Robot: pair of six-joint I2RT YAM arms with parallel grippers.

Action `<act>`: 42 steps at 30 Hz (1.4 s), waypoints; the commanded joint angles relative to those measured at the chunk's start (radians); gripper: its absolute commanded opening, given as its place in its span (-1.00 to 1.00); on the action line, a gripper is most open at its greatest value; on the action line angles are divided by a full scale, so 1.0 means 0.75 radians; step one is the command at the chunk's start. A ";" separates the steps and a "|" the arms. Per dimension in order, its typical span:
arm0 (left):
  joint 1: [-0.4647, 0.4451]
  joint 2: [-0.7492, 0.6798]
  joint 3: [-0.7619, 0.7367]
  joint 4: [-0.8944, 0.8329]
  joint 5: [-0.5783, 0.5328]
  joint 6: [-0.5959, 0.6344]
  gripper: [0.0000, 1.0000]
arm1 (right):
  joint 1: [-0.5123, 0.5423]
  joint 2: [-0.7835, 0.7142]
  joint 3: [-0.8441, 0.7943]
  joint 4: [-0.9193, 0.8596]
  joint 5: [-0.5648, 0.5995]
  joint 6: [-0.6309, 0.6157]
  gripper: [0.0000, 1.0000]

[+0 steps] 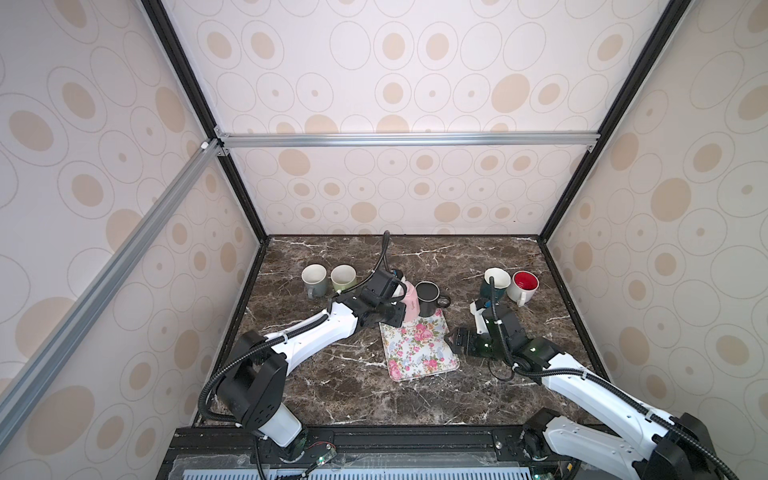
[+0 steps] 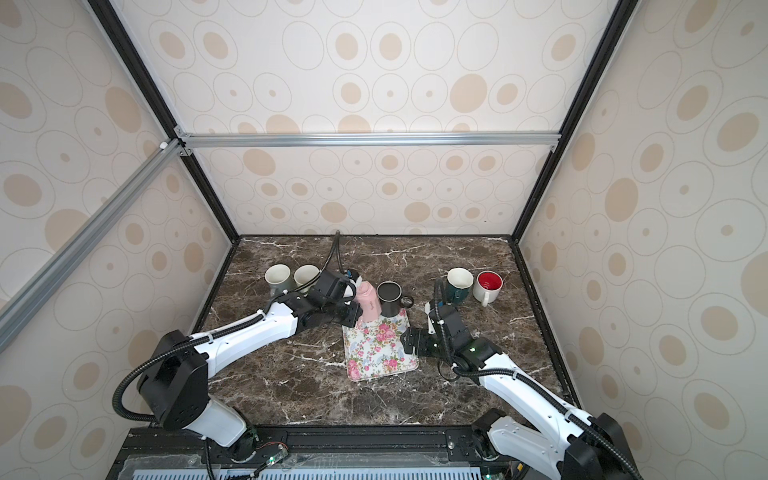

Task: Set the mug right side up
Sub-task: 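Lift the pink mug off the tray with the left gripper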

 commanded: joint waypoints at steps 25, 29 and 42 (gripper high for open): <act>-0.003 -0.248 -0.061 0.344 0.164 -0.061 -1.00 | -0.003 -0.078 -0.072 0.213 -0.114 0.191 0.84; -0.002 -0.282 -0.086 0.459 0.251 -0.103 -1.00 | -0.003 -0.107 -0.130 0.389 -0.157 0.267 0.85; -0.003 -0.345 -0.137 0.771 0.390 -0.234 -1.00 | -0.003 -0.253 -0.173 0.619 -0.121 0.224 0.85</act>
